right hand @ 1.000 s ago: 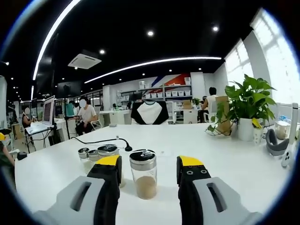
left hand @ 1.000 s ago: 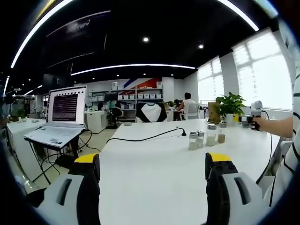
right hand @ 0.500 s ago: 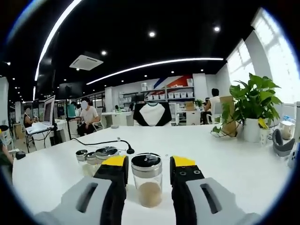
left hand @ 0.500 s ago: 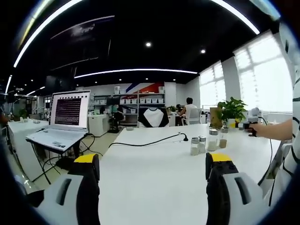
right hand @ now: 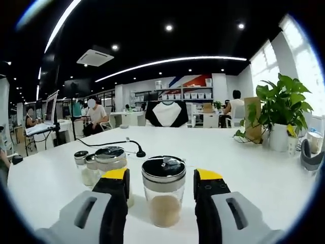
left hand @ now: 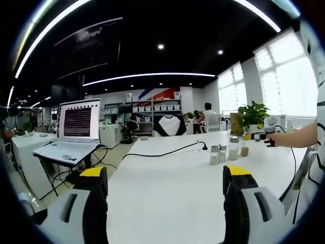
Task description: Rotate the seasoning bottle until the label or dispensing opening points toward the visible target arrow and the bottle remains upright within the marked orientation range
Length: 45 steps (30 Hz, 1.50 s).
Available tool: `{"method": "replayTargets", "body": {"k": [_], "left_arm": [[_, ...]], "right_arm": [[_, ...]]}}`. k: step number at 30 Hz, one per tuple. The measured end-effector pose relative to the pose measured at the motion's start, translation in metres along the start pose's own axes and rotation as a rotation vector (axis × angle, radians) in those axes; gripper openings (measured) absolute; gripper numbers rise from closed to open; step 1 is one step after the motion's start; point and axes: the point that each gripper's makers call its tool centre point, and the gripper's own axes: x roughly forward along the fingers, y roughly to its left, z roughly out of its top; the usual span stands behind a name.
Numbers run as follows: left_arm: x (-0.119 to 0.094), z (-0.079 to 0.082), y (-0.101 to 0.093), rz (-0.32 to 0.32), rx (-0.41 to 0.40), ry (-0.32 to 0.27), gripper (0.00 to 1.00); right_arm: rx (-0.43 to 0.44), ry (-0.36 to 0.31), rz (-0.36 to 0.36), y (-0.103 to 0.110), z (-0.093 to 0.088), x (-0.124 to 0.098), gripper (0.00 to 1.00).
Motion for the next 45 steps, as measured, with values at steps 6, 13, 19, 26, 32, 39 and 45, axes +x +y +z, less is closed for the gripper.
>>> {"method": "replayTargets", "body": {"k": [6,13,19,26,32,39,45], "left_arm": [[-0.002,-0.003,0.003,0.007,-0.011,0.008,0.99],[-0.001,-0.004,0.001,0.001,-0.002,0.015,0.99],[-0.004,-0.005,0.003,0.009,0.001,0.02,0.99],[-0.004,-0.007,0.004,0.012,0.004,0.028,0.99],[-0.003,-0.008,0.003,0.008,0.01,0.032,0.98],[-0.003,-0.01,0.0,-0.003,0.016,0.039,0.98],[-0.004,-0.01,0.0,0.0,0.015,0.04,0.98]], "right_arm": [[-0.004,0.007,-0.009,-0.002,-0.002,0.011,0.45],[0.027,0.001,-0.015,-0.002,-0.003,0.016,0.42],[0.0,0.012,-0.018,-0.004,-0.006,0.018,0.38],[-0.006,0.001,-0.021,-0.005,-0.006,0.018,0.38],[-0.006,-0.021,-0.021,-0.005,-0.005,0.018,0.38],[0.003,-0.029,-0.024,-0.006,-0.005,0.018,0.38],[0.003,-0.036,-0.024,-0.006,-0.005,0.017,0.38]]}}
